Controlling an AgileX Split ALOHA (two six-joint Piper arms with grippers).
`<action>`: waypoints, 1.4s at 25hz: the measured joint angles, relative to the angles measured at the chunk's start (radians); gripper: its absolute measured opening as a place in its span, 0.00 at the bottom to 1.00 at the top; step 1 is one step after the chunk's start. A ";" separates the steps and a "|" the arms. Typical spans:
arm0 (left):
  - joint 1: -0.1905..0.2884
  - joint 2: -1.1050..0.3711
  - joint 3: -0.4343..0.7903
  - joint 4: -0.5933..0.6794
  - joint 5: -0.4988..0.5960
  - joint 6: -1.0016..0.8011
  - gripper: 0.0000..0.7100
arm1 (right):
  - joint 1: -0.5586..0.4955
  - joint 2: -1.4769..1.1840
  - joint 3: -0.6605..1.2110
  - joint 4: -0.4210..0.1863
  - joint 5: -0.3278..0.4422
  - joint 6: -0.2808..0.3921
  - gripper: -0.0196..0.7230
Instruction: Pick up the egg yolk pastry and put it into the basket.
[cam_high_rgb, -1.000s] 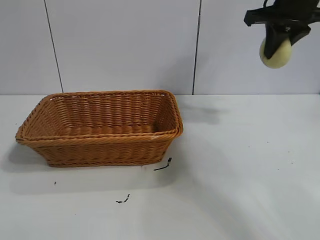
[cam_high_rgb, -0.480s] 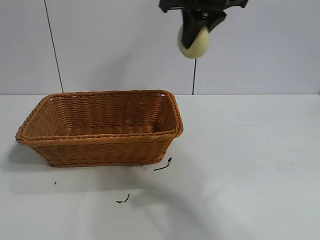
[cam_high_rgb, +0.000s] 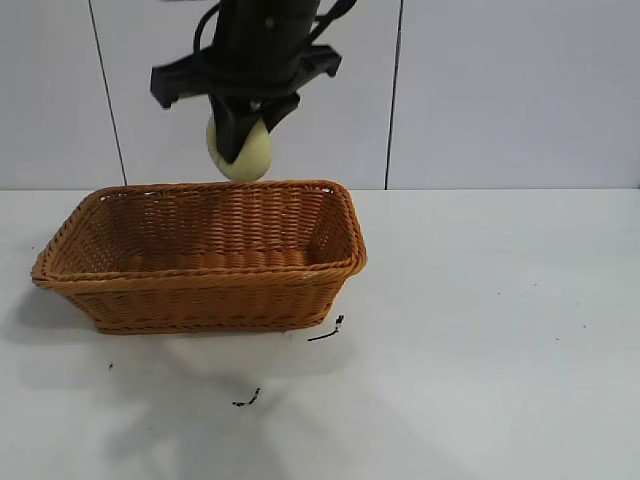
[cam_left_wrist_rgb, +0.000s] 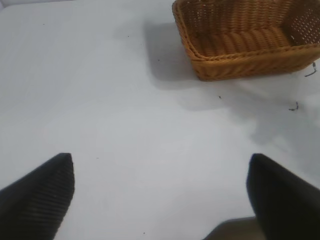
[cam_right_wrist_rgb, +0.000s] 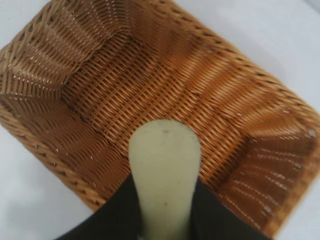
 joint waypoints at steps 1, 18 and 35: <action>0.000 0.000 0.000 0.000 0.000 0.000 0.98 | 0.000 0.026 0.000 -0.001 -0.016 0.006 0.18; 0.000 0.000 0.000 0.000 0.000 0.000 0.98 | -0.002 0.161 -0.011 -0.010 -0.069 0.026 0.85; 0.000 0.000 0.000 0.000 0.000 0.000 0.98 | -0.104 0.160 -0.349 -0.010 0.161 0.027 0.96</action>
